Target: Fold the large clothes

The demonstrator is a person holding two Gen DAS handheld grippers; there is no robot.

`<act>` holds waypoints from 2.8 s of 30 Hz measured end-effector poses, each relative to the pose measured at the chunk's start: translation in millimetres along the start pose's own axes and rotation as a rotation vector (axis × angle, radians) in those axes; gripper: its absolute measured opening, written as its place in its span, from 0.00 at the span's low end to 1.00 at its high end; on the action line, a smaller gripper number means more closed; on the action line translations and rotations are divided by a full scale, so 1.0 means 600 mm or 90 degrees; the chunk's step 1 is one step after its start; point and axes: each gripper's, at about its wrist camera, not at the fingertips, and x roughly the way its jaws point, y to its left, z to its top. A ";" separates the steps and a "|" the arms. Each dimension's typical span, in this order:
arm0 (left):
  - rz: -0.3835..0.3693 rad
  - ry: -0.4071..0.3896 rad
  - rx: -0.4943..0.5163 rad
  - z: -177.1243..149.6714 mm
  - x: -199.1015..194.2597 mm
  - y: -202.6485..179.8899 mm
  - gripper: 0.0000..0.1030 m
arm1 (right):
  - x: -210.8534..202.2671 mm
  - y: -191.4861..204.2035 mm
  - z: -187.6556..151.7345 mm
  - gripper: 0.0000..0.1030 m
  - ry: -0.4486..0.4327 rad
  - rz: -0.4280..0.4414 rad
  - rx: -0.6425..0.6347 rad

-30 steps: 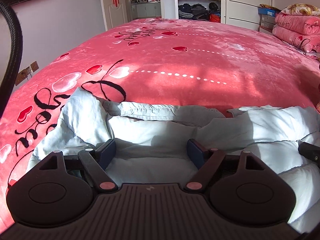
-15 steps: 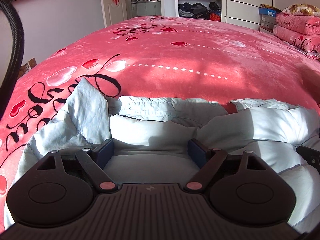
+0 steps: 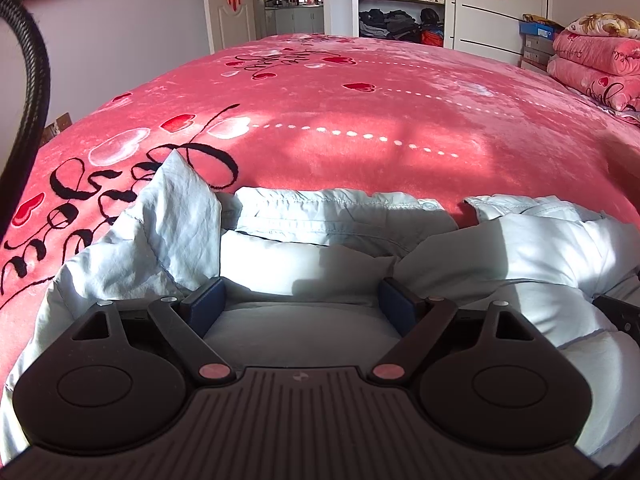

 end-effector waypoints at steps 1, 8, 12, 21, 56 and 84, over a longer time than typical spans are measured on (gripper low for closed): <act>0.000 0.000 0.000 0.000 0.000 0.000 1.00 | 0.000 0.000 0.000 0.99 0.000 0.000 0.000; -0.001 0.000 0.000 -0.001 0.000 0.001 1.00 | 0.001 0.001 0.000 0.99 0.001 -0.002 -0.003; -0.001 0.001 0.000 -0.001 0.000 0.001 1.00 | 0.001 0.001 0.001 0.99 0.001 -0.002 -0.002; -0.007 0.003 0.000 0.007 -0.023 0.016 1.00 | -0.010 0.009 0.020 0.99 0.018 -0.013 -0.020; 0.054 -0.027 -0.120 -0.030 0.016 0.160 1.00 | 0.014 -0.057 0.007 1.00 0.022 -0.022 0.062; -0.026 -0.081 0.055 -0.068 -0.078 -0.143 1.00 | -0.257 -0.124 -0.015 0.99 -0.075 -0.102 0.211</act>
